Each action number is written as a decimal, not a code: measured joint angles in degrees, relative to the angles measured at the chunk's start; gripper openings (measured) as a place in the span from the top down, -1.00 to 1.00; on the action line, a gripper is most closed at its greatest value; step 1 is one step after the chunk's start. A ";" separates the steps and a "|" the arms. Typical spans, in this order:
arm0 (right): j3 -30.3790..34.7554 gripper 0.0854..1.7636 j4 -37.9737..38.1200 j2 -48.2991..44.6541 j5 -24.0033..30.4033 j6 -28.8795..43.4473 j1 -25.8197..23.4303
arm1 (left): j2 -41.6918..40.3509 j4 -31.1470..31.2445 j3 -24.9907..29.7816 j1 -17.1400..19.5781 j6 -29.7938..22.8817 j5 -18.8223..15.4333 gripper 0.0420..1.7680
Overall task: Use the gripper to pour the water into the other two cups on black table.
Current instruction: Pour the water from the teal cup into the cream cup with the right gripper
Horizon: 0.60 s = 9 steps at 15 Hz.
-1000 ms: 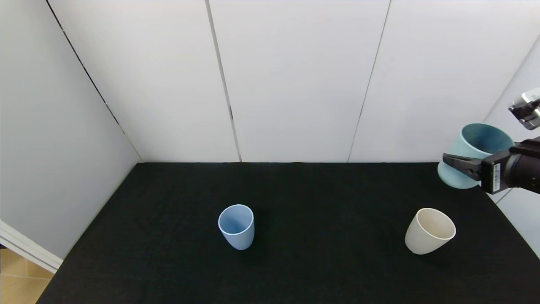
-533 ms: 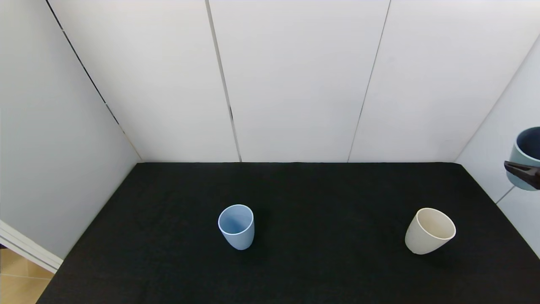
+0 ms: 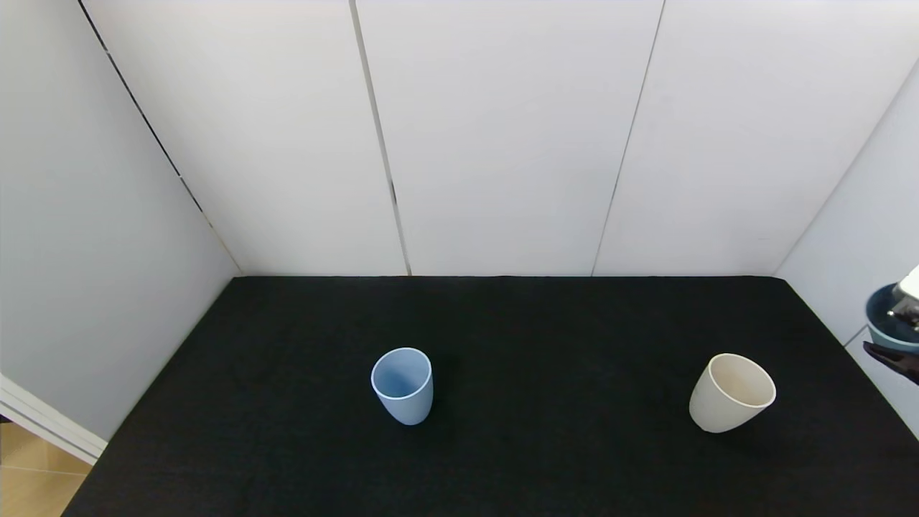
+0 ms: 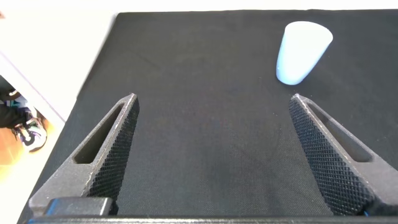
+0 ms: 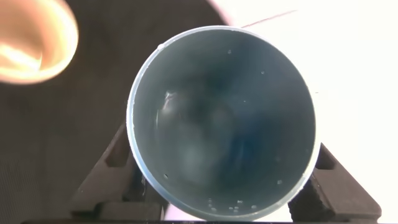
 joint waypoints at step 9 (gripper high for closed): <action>3.29 -0.34 -0.17 4.05 0.33 -7.61 5.29 | 0.00 0.02 0.00 0.00 0.00 -0.02 -0.94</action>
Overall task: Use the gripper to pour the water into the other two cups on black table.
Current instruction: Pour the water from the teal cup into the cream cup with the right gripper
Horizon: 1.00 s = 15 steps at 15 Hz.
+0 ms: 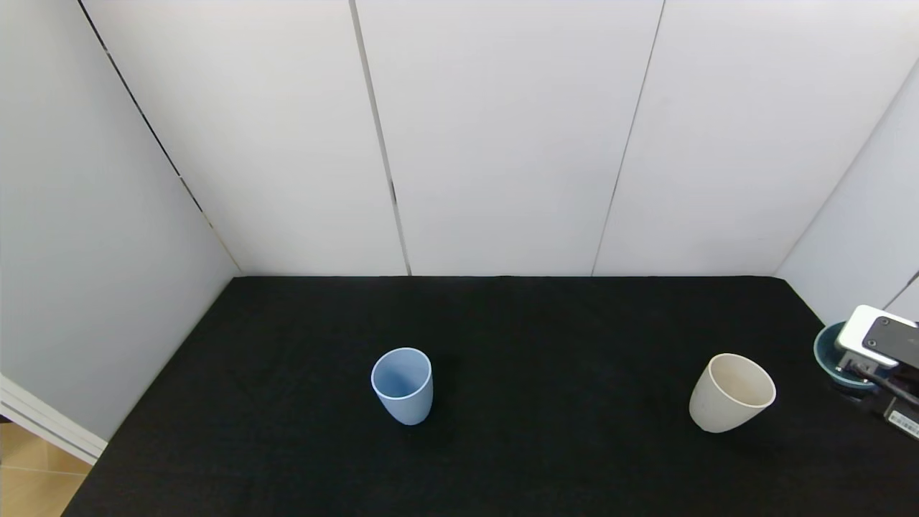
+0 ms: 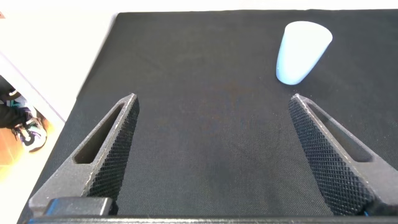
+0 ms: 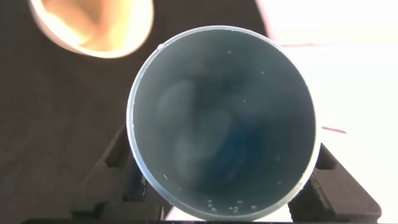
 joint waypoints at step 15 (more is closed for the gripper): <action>8.24 -0.34 -39.20 21.28 -13.28 -11.57 7.07 | 0.00 0.00 0.00 0.00 0.00 0.00 -0.94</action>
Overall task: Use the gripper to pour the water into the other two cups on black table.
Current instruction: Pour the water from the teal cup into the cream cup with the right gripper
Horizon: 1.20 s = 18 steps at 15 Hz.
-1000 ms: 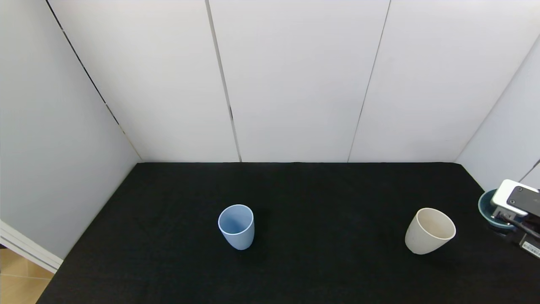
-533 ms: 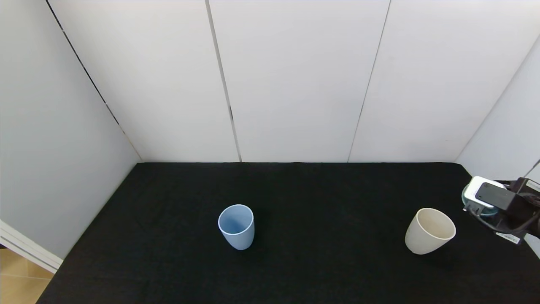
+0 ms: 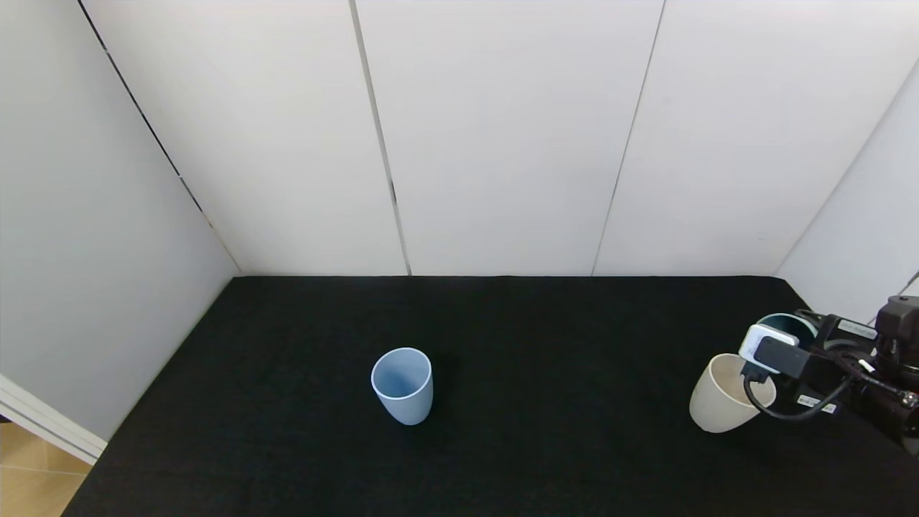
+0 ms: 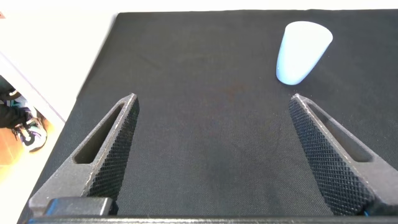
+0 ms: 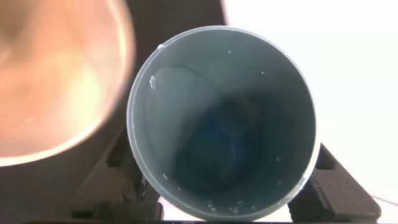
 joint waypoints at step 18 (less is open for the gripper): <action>8.40 -0.34 -27.48 7.50 0.06 -8.35 0.51 | 0.00 0.00 0.00 0.00 0.00 0.00 -0.94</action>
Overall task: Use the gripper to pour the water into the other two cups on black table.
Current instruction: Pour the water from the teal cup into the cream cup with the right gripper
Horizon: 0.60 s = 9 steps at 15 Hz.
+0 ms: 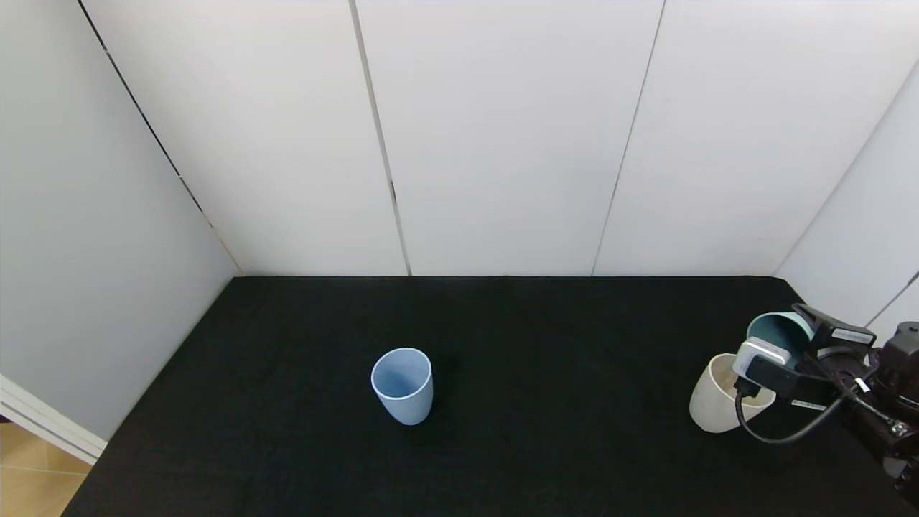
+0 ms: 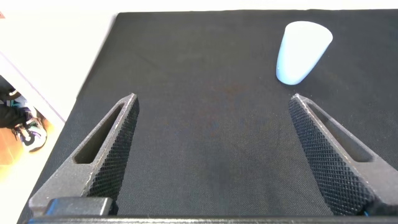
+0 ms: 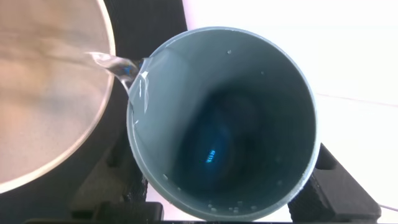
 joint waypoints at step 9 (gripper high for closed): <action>0.67 -0.34 -1.77 0.15 0.00 -0.87 0.00 | 0.00 0.00 0.00 0.00 0.00 0.02 -0.94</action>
